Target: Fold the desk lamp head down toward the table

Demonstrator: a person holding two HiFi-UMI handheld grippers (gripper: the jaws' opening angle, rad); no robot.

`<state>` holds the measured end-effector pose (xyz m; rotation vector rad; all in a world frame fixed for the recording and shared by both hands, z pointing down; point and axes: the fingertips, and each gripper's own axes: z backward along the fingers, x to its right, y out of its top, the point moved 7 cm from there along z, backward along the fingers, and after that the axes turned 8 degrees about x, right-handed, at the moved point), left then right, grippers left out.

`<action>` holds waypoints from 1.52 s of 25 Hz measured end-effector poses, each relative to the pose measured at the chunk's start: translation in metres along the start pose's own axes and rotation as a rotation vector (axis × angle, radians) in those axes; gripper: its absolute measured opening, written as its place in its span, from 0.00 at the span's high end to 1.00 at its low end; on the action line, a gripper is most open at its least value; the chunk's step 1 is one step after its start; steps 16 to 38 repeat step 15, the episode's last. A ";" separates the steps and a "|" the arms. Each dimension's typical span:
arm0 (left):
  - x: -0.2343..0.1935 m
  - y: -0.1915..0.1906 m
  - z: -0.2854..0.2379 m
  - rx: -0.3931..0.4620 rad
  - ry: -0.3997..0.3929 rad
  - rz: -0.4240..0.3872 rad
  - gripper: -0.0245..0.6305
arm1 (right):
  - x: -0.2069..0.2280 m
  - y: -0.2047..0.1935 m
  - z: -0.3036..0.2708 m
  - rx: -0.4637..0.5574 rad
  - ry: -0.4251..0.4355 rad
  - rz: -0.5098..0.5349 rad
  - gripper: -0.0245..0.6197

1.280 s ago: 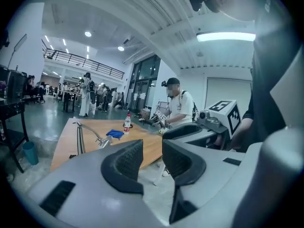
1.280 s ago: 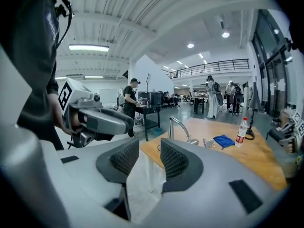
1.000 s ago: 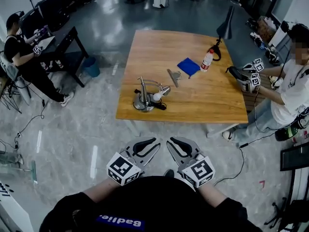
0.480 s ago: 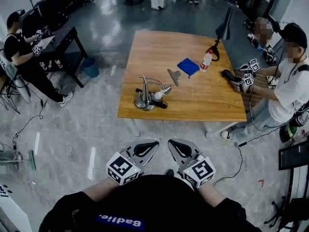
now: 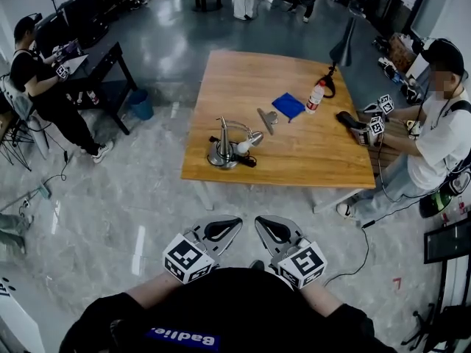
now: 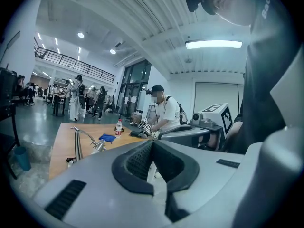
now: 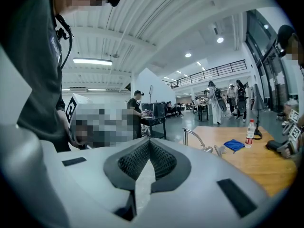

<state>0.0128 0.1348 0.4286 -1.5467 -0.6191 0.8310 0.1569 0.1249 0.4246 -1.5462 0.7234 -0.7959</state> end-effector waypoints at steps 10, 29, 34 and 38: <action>0.005 0.000 0.006 0.001 0.010 -0.003 0.95 | -0.006 0.001 0.001 0.001 0.004 0.002 0.95; 0.006 0.001 0.011 -0.005 0.019 -0.005 0.95 | -0.008 0.002 0.002 -0.011 0.011 -0.003 0.95; 0.006 0.001 0.011 -0.005 0.019 -0.005 0.95 | -0.008 0.002 0.002 -0.011 0.011 -0.003 0.95; 0.006 0.001 0.011 -0.005 0.019 -0.005 0.95 | -0.008 0.002 0.002 -0.011 0.011 -0.003 0.95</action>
